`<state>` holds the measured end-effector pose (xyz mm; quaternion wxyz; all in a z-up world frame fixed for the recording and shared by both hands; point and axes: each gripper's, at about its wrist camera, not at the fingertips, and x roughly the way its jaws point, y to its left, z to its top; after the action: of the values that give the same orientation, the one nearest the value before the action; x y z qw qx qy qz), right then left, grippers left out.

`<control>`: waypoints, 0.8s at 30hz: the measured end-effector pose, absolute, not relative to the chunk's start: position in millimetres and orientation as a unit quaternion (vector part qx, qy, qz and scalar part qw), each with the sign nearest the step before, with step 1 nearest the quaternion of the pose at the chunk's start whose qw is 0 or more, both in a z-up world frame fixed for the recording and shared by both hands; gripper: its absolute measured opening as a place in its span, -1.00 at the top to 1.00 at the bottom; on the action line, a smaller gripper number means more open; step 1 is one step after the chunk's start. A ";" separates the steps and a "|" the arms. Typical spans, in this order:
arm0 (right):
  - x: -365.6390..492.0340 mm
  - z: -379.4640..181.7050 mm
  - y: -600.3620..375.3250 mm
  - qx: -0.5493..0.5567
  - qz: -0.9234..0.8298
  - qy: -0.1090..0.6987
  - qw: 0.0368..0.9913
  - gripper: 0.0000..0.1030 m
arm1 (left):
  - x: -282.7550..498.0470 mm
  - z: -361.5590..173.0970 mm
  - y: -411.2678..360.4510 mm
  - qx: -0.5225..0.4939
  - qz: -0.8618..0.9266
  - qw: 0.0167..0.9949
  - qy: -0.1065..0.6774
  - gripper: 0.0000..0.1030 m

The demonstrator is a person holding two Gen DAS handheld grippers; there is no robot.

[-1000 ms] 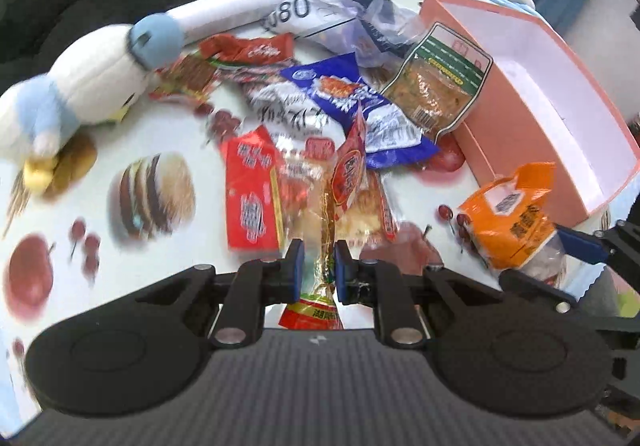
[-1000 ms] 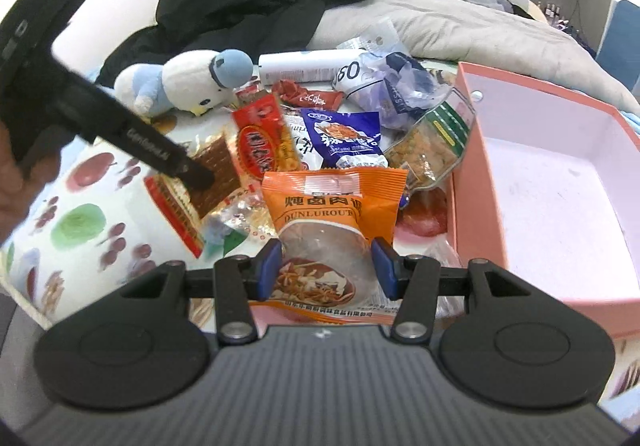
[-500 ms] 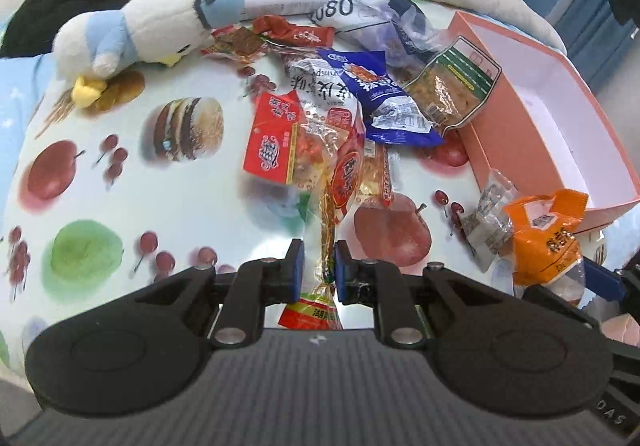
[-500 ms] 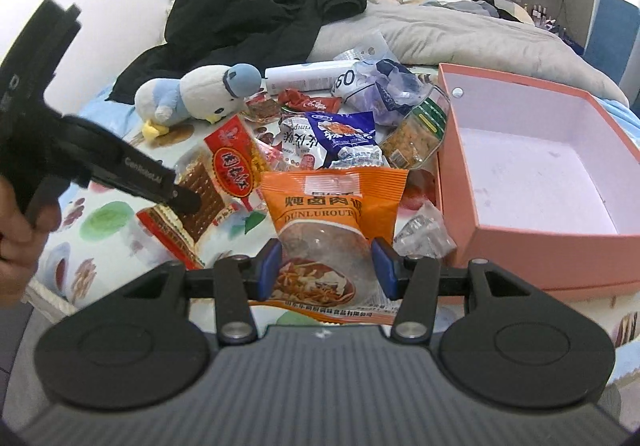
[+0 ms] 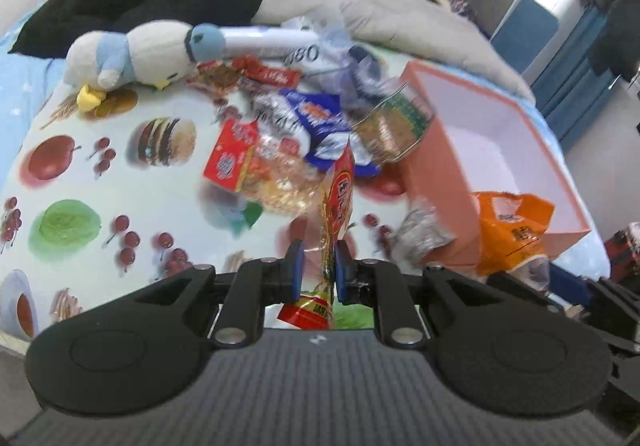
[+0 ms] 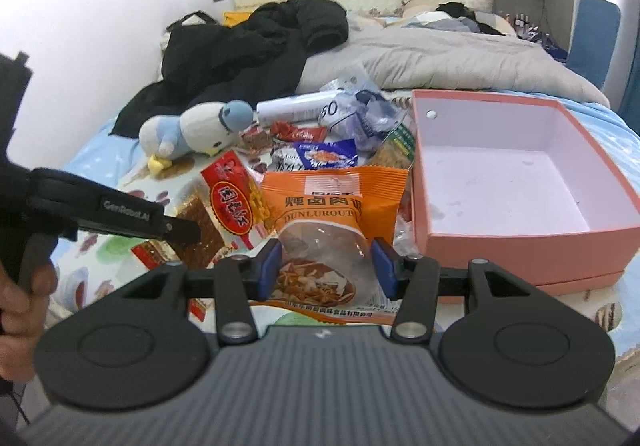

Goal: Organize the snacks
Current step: 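Carry the orange bag with the right gripper into the pink box while the left carries the strip packet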

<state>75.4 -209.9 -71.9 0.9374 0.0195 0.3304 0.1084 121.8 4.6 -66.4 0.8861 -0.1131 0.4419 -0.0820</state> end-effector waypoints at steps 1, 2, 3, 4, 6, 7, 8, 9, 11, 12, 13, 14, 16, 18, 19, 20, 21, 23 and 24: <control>73.1 -69.1 -212.6 0.024 0.107 0.328 0.938 -0.01 | 119.5 -62.5 2.2 -0.114 -0.085 0.888 0.438 0.65; 71.0 -66.4 -215.2 0.027 0.104 0.327 0.939 -0.01 | 117.1 -58.1 -0.1 -0.115 -0.089 0.889 0.435 0.65; 68.5 -64.1 -218.3 0.029 0.102 0.325 0.940 -0.01 | 115.0 -53.1 -2.1 -0.119 -0.091 0.890 0.431 0.65; 65.7 -60.9 -221.8 0.032 0.100 0.322 0.941 -0.01 | 113.3 -49.2 -4.0 -0.121 -0.094 0.891 0.428 0.65; 60.4 -56.2 -228.4 0.034 0.094 0.316 0.943 -0.01 | 110.8 -40.8 -12.4 -0.117 -0.105 0.893 0.421 0.65; 56.6 -53.6 -232.8 0.036 0.090 0.313 0.945 -0.01 | 109.6 -37.3 -17.3 -0.114 -0.110 0.894 0.418 0.65; 54.6 -51.1 -237.1 0.038 0.086 0.310 0.946 -0.01 | 109.6 -34.1 -22.1 -0.115 -0.116 0.895 0.416 0.65; 52.5 -48.1 -241.9 0.042 0.081 0.307 0.947 -0.01 | 109.7 -31.0 -27.1 -0.117 -0.124 0.894 0.414 0.65; 50.8 -43.0 -249.9 0.044 0.072 0.302 0.950 -0.01 | 111.8 -25.5 -40.3 -0.119 -0.140 0.893 0.411 0.65; 50.4 -41.0 -253.1 0.043 0.067 0.299 0.951 -0.01 | 113.0 -23.5 -47.5 -0.116 -0.147 0.892 0.411 0.65; 49.6 -39.4 -257.1 0.044 0.060 0.297 0.952 -0.01 | 115.4 -22.0 -55.6 -0.113 -0.155 0.891 0.412 0.65; 49.1 -37.5 -261.9 0.048 0.055 0.294 0.953 -0.01 | 118.2 -20.5 -63.9 -0.109 -0.162 0.890 0.412 0.65; 49.2 -33.9 -272.8 0.057 0.045 0.290 0.954 -0.01 | 124.6 -18.0 -79.1 -0.102 -0.173 0.888 0.413 0.65; 52.3 -32.1 -283.7 0.062 0.035 0.288 0.955 -0.01 | 133.8 -15.0 -94.2 -0.099 -0.184 0.886 0.413 0.65; 55.2 -31.4 -288.6 0.065 0.032 0.288 0.955 -0.01 | 138.9 -13.2 -101.4 -0.097 -0.189 0.886 0.412 0.65; 58.1 -30.8 -293.5 0.068 0.029 0.287 0.955 -0.01 | 144.6 -10.9 -109.2 -0.095 -0.195 0.885 0.412 0.65; 62.0 -30.0 -299.5 0.070 0.024 0.287 0.955 -0.01 | 150.6 -9.2 -116.0 -0.094 -0.199 0.884 0.412 0.65; 71.4 -28.2 -311.1 0.072 0.016 0.285 0.956 -0.01 | 164.1 -4.5 -132.6 -0.090 -0.211 0.883 0.410 0.65; 77.6 -27.1 -317.6 0.073 0.012 0.284 0.956 -0.01 | 171.7 -2.6 -139.6 -0.088 -0.215 0.882 0.409 0.65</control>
<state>77.6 -317.6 -27.1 0.9559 0.0731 0.2841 0.0122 171.7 -139.6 -2.6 0.8824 -0.0882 0.4090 -0.2152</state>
